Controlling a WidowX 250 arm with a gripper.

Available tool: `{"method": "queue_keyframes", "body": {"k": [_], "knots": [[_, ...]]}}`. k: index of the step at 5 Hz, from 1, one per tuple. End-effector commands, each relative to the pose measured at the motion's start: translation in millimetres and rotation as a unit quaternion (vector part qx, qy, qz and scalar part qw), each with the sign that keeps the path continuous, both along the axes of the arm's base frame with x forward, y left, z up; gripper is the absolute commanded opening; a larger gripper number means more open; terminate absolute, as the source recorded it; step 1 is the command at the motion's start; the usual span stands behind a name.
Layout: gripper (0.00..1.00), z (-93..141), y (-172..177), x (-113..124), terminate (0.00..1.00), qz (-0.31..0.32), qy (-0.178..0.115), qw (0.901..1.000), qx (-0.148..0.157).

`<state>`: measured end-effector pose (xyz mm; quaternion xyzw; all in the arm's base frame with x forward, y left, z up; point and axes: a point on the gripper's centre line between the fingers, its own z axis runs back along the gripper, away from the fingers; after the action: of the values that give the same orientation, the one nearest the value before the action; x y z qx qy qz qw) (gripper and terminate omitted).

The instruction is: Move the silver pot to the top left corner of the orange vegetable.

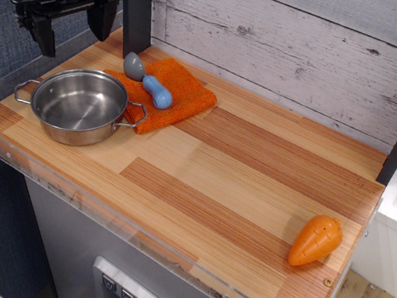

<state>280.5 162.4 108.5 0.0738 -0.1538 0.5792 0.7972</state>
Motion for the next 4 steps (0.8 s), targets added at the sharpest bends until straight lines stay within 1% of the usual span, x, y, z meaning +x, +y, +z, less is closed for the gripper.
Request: {"method": "queue_keyframes", "body": {"k": [1,2,3,4], "knots": [[1.0,0.0,0.0,0.0,0.0,0.0,0.0,1.0,0.0],[1.0,-2.1,6.1,-6.6,0.0,0.002,-0.004,1.0,-0.006],[1.0,-6.1,11.4,-17.8,0.0,-0.002,0.005,1.0,0.001],[1.0,-11.9,16.0,-31.0,0.0,-0.005,0.009,0.9999,-0.003]]}}
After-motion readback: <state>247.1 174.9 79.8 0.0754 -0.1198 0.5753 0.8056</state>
